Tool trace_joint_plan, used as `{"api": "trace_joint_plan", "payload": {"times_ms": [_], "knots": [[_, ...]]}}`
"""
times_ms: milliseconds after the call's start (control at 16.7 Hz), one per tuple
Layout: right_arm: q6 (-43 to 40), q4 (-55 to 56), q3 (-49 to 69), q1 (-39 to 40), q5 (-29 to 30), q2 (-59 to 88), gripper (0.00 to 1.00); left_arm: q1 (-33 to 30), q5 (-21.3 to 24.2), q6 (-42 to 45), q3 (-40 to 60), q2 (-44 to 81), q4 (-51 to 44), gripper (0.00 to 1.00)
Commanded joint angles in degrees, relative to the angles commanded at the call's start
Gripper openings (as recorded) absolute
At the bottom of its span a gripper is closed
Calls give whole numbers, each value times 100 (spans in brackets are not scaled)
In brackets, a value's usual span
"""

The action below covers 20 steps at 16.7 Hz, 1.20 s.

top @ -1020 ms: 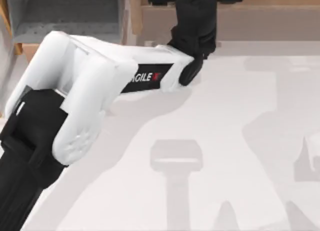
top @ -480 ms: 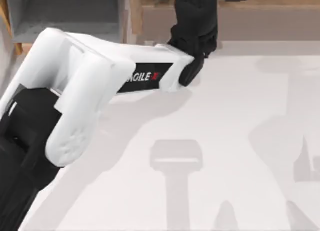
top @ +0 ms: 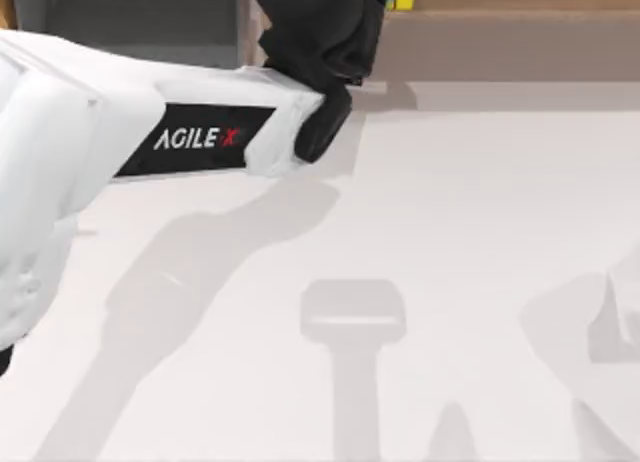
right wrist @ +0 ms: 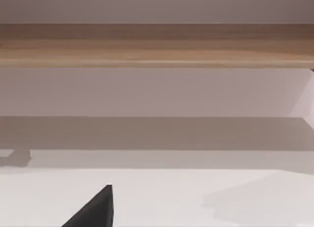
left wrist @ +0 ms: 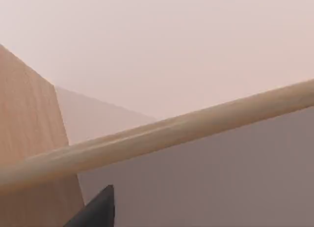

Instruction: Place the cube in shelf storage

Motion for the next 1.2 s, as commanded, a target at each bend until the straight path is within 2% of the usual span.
{"api": "trace_joint_plan", "payload": {"times_ms": [120,300,660,960,1200], "knots": [[0,0,0,0,0,0,100,369,499,556,-608,-518,402,100],[0,0,0,0,0,0,100,1255,1293,1428,-1561,-1220,971,100],[0,0,0,0,0,0,100,3860,2972,3219,-3430,-2171,1913,100],[0,0,0,0,0,0,100,6133,4317,4602,-4793,-2373,2386,100],[0,0,0,0,0,0,100,7467,5273,5494,-5606,-2118,2489,100]]}}
